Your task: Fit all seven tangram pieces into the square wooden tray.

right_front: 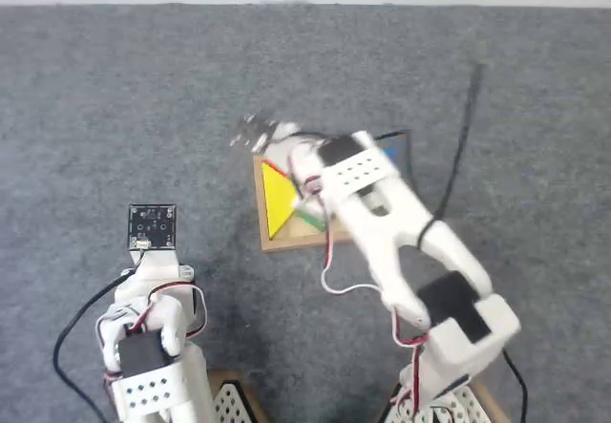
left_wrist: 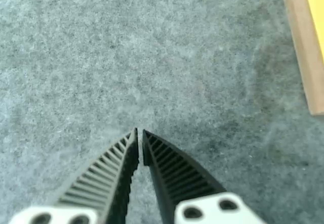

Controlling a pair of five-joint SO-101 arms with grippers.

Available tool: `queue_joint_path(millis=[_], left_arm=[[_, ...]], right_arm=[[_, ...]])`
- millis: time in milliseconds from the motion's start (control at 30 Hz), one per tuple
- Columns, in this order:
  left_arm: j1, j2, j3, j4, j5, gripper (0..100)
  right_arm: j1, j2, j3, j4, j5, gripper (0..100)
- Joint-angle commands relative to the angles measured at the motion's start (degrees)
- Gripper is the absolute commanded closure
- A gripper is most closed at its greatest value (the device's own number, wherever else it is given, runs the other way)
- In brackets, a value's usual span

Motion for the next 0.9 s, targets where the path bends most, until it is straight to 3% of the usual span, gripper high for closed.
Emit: queue_joint_path(millis=[0,233,700,867], left_arm=[[-0.18,-1.05,-0.48,0.26,-0.53,98],[-0.18,-1.05,-0.48,0.26,-0.53,98],[-0.18,-1.05,-0.48,0.26,-0.53,98],[-0.18,-1.05,-0.48,0.26,-0.53,98]], right_arm=[[5.85,-5.41,-2.9,-0.13,-3.34,70.3],[9.63,2.15,-2.99,-3.12,-4.13,70.3],[2.42,7.08,-2.99,-4.97,-4.13,70.3],[6.37,3.03,-5.27,-1.36,-4.22,70.3]])
